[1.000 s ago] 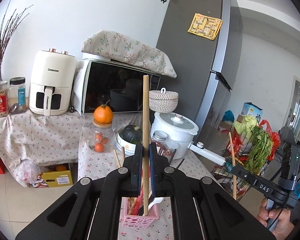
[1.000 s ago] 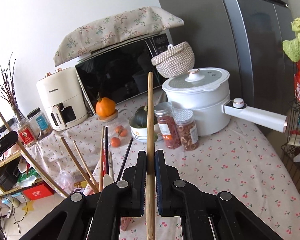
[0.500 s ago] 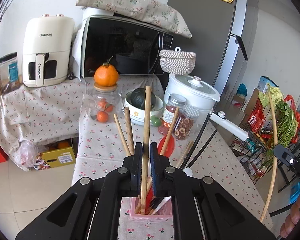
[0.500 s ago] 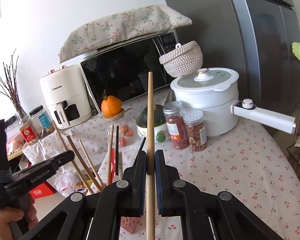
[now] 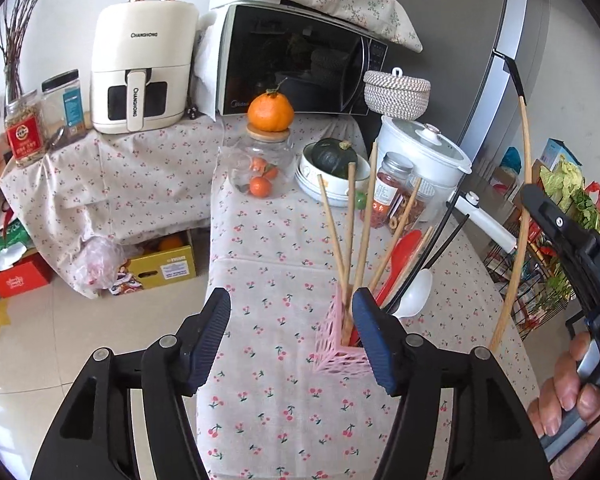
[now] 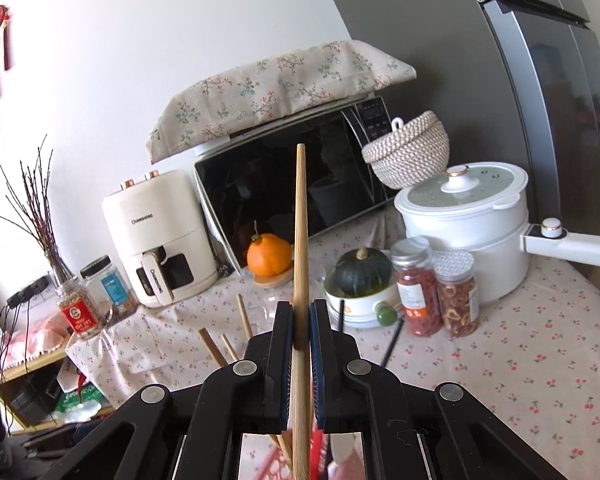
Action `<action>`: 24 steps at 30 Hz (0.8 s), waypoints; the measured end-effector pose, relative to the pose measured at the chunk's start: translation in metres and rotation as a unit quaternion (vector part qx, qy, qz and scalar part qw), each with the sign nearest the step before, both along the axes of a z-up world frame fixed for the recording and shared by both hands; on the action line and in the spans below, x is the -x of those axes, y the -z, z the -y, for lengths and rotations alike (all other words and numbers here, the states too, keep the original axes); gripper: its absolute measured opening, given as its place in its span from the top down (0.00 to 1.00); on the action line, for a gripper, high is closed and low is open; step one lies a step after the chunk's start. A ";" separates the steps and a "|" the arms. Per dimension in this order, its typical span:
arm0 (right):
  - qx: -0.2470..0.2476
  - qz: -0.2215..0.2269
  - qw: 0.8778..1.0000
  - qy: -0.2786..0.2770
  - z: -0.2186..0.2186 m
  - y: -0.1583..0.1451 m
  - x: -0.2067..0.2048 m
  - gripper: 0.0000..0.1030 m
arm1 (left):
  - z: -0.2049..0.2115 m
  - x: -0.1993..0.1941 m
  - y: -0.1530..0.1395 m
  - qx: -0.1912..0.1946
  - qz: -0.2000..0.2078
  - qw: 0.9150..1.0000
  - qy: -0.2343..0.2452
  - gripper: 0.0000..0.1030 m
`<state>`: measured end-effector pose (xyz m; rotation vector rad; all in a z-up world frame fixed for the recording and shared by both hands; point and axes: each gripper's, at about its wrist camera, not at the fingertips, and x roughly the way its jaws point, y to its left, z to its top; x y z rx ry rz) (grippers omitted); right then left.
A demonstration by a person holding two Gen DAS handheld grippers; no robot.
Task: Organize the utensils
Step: 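Lower the wooden chopstick into the basket and open the right tool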
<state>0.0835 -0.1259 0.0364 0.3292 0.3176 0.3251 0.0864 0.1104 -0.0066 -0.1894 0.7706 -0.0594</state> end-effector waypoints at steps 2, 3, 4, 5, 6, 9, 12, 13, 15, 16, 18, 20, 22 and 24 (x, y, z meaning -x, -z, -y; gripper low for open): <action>-0.011 0.025 1.000 0.014 -0.011 0.004 -0.004 0.94 | -0.010 0.004 0.005 0.007 -0.012 1.000 -0.001 0.36; -0.015 0.039 0.999 0.023 -0.016 0.008 -0.005 0.94 | -0.013 0.005 0.006 0.009 -0.016 1.000 0.000 0.36; -0.016 0.053 0.998 0.035 -0.021 0.012 -0.005 0.94 | -0.015 0.006 0.008 0.008 -0.018 1.000 0.002 0.36; -0.013 0.066 0.997 0.049 -0.025 0.016 -0.006 0.94 | -0.016 0.006 0.009 0.003 -0.020 1.000 0.002 0.36; -0.007 0.079 0.995 0.063 -0.030 0.020 -0.005 0.94 | -0.017 0.006 0.011 -0.003 -0.022 1.000 0.003 0.36; 0.009 0.108 0.989 0.096 -0.040 0.032 -0.007 0.94 | -0.016 0.004 0.016 -0.011 -0.032 0.999 0.013 0.36; 0.025 0.127 0.985 0.115 -0.049 0.040 -0.009 0.94 | -0.013 0.000 0.021 -0.008 -0.044 0.999 0.026 0.36; 0.029 0.130 0.984 0.119 -0.051 0.043 -0.010 0.93 | -0.013 -0.001 0.022 -0.008 -0.047 0.998 0.028 0.36; 0.036 0.137 0.982 0.128 -0.055 0.049 -0.010 0.93 | -0.012 -0.001 0.024 -0.008 -0.050 0.998 0.030 0.36; 0.038 0.139 0.981 0.132 -0.056 0.053 -0.010 0.93 | -0.012 -0.002 0.024 -0.008 -0.052 0.998 0.029 0.36; 0.039 0.138 0.980 0.139 -0.056 0.060 -0.009 0.93 | -0.012 -0.003 0.025 -0.005 -0.054 0.998 0.026 0.36; 0.036 0.126 0.982 0.134 -0.056 0.069 -0.009 0.92 | -0.012 -0.003 0.026 -0.005 -0.055 0.998 0.023 0.36; 0.034 0.117 0.984 0.127 -0.054 0.077 -0.006 0.89 | -0.011 -0.003 0.027 -0.006 -0.056 0.998 0.022 0.36; 0.038 0.113 0.985 0.122 -0.053 0.078 -0.002 0.85 | -0.010 -0.003 0.028 -0.008 -0.057 0.998 0.022 0.36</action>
